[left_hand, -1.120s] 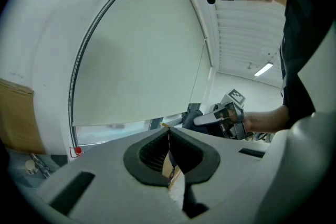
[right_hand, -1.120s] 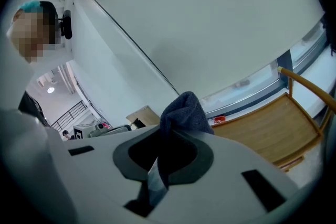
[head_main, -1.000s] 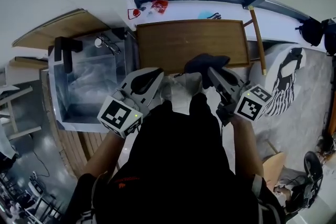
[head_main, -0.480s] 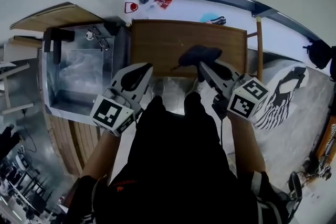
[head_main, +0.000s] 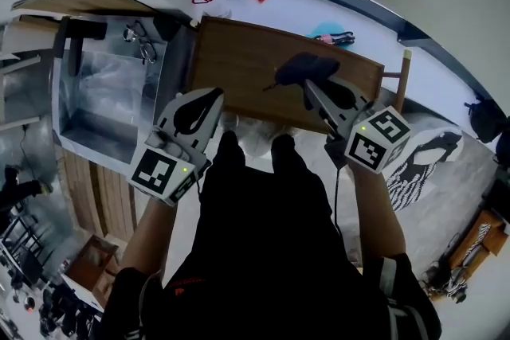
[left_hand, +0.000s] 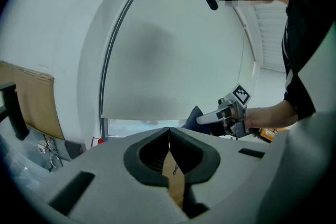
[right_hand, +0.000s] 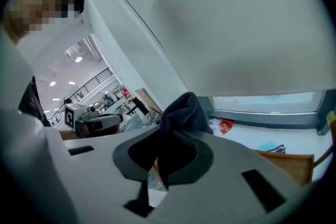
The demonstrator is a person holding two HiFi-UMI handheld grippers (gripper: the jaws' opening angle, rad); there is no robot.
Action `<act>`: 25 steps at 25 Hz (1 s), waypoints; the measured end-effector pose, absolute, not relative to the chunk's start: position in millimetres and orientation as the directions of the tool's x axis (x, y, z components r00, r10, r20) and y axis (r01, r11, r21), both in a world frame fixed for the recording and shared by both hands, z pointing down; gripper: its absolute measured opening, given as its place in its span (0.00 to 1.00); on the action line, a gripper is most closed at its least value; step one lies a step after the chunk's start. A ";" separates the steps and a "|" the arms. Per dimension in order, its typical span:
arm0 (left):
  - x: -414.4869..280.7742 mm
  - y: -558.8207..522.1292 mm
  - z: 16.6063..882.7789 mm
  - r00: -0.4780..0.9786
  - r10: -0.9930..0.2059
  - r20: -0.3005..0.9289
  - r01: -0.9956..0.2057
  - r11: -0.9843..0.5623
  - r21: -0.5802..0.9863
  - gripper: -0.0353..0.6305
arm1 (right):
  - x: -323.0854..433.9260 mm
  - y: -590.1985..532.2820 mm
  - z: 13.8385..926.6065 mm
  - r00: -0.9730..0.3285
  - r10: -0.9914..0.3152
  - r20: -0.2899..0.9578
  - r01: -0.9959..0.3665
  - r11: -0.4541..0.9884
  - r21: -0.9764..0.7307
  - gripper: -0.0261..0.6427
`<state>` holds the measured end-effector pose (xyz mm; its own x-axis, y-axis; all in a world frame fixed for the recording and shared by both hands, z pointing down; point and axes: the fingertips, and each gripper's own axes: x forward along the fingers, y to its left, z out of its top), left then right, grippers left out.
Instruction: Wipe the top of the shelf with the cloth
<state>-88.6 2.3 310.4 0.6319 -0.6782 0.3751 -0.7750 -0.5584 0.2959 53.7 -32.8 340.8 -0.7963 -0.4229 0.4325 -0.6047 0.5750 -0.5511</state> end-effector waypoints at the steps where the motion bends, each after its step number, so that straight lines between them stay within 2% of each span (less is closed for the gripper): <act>1: -89.5 0.6 313.2 0.623 -0.684 0.378 -0.782 -0.547 0.299 0.08 | 51.6 -37.9 344.7 -0.798 -0.410 0.442 -0.602 0.587 -0.541 0.08; 10: -108.6 -6.1 340.3 0.572 -0.713 0.405 -0.819 -0.466 0.336 0.08 | 18.3 -78.1 379.4 -0.796 -0.329 0.508 -0.564 0.706 -0.428 0.08; 25: -157.8 1.3 372.9 0.568 -0.717 0.405 -0.810 -0.399 0.430 0.08 | -68.2 -135.3 435.2 -0.718 -0.315 0.621 -0.505 0.850 -0.153 0.08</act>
<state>-157.8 1.3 372.9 0.5678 -0.7166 0.4051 -0.8101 -0.3988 0.4298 -68.2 -135.3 435.2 -0.7181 -0.3146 0.6208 -0.5046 0.8497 -0.1531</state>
